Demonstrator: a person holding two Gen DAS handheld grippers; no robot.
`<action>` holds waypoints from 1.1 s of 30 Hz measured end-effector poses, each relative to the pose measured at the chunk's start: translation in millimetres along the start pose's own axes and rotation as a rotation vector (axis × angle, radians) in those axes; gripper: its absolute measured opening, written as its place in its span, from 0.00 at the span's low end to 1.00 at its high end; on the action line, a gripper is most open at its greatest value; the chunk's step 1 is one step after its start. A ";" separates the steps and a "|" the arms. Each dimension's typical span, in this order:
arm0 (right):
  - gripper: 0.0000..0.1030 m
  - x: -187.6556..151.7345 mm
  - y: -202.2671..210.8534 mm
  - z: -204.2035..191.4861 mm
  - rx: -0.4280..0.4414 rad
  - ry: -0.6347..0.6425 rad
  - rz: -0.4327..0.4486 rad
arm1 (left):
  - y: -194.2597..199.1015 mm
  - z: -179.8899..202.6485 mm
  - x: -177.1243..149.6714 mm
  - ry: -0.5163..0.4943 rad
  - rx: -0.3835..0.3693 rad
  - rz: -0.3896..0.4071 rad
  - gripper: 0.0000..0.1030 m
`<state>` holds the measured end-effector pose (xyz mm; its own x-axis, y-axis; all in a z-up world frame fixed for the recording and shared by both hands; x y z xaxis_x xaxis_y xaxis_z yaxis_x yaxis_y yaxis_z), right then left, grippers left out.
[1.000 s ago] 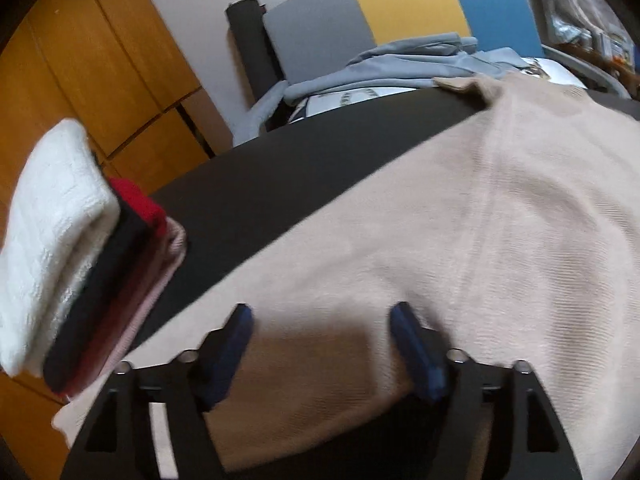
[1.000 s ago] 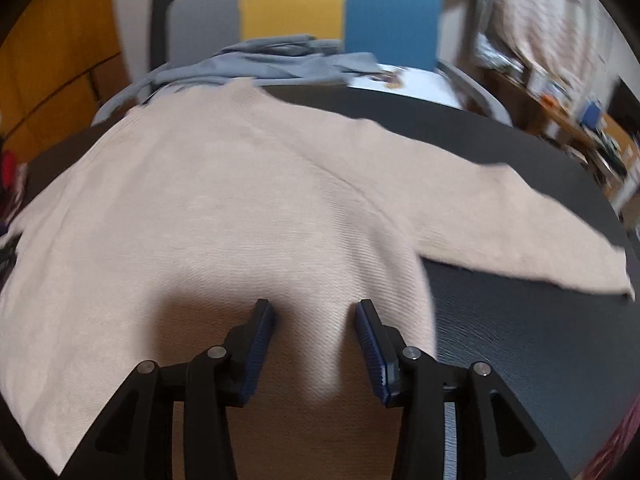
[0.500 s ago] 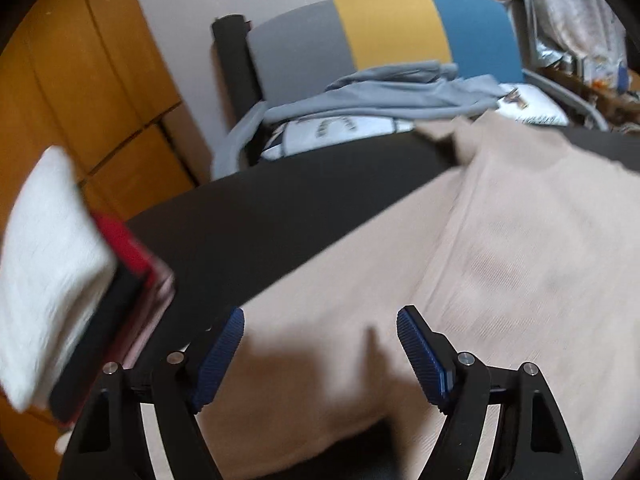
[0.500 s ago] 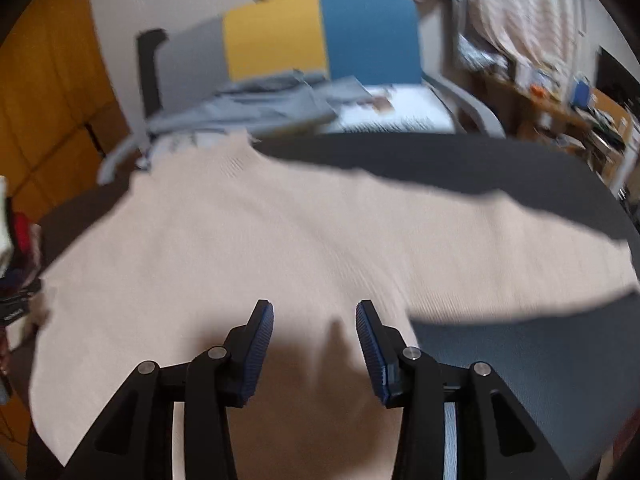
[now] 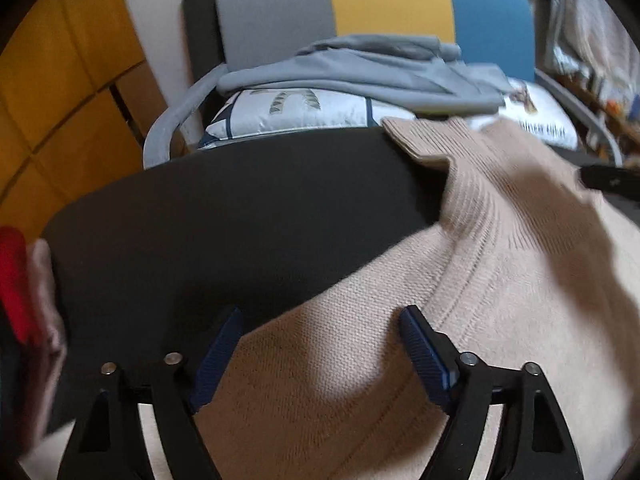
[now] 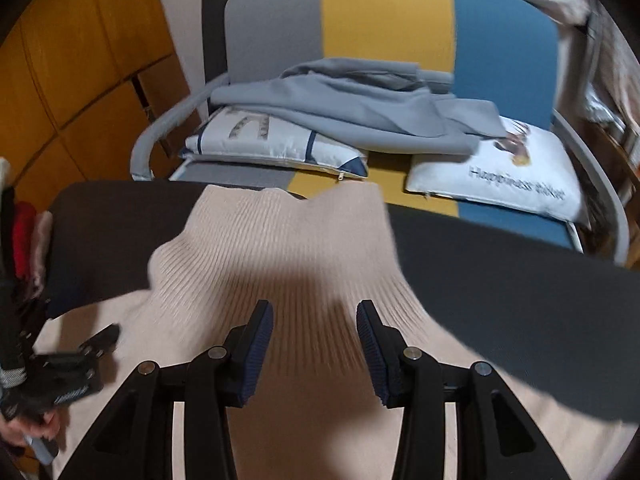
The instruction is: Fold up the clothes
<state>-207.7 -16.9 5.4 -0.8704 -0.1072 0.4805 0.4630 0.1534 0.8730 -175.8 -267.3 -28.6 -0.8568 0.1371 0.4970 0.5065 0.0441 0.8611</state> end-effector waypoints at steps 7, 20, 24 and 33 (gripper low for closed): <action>0.42 6.5 -45.8 -2.8 -0.114 0.083 -0.001 | -10.7 -19.9 -14.1 0.176 -0.034 0.021 1.00; 0.43 -38.5 -5.0 31.0 -0.203 -0.068 0.063 | -3.0 -3.4 8.6 0.066 0.095 0.020 1.00; 0.43 -69.8 20.4 26.4 -0.224 -0.028 0.054 | 36.9 9.9 -15.4 0.020 0.090 0.077 1.00; 0.42 -139.9 50.2 39.5 -0.276 -0.032 0.027 | 37.7 25.6 -76.8 0.018 0.071 0.007 1.00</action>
<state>-69.4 44.6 -21.3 -0.8599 -0.0754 0.5048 0.5104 -0.1183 0.8518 -88.4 -250.8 -37.1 -0.8543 0.1201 0.5057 0.5179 0.1138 0.8479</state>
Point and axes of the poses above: each gripper's, at about its wrist camera, not at the fingertips, and y roughly against the way its jaws point, z to its right, x to its top, the point moved 5 cm from there along -y, roughly the way its jaws point, and after that the axes turned 6 degrees about -z, right-handed, at the moved point
